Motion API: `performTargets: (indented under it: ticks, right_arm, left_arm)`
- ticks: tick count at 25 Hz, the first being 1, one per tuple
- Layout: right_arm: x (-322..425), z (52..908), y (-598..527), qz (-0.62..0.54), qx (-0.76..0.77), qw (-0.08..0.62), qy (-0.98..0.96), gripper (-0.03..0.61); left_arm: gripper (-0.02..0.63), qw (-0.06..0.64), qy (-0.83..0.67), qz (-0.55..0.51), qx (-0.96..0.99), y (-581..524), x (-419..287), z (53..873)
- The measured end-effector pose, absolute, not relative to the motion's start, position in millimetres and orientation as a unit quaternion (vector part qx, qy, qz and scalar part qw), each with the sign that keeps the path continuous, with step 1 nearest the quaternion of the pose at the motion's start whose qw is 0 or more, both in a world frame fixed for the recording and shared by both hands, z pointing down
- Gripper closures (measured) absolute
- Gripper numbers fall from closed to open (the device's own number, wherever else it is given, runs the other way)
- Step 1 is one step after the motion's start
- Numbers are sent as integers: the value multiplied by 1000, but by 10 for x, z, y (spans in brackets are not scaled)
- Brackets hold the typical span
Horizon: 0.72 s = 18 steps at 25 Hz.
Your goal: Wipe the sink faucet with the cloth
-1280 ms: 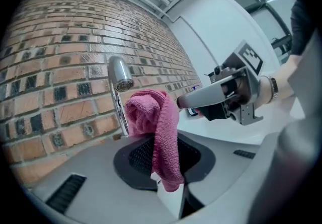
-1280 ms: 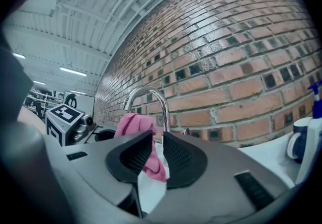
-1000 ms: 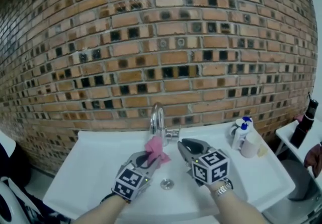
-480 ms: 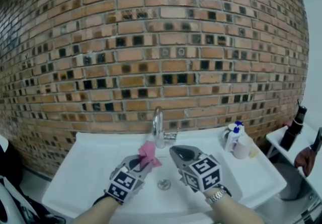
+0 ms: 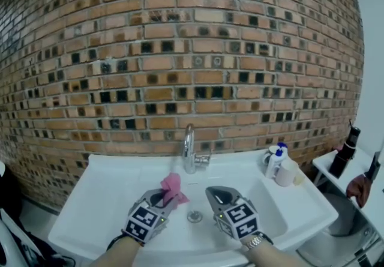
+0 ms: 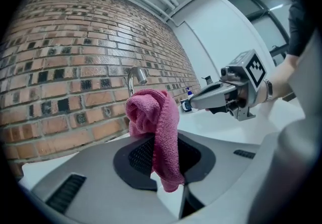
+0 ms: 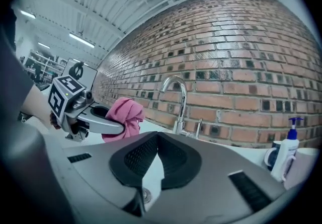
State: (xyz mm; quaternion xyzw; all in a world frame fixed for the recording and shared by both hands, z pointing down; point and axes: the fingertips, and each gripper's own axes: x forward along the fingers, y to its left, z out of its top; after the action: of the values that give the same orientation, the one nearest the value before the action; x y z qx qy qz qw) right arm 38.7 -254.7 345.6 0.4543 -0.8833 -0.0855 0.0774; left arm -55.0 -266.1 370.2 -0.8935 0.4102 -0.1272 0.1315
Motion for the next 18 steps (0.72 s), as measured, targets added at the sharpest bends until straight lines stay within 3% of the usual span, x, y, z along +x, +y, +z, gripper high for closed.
performTargets:
  ticks: [18]
  right_arm:
    - [421,3604,-2565,-65,455,88,-883,566]
  left_arm:
    - [545,109,414,-131,-894,-2681,-608,3757]
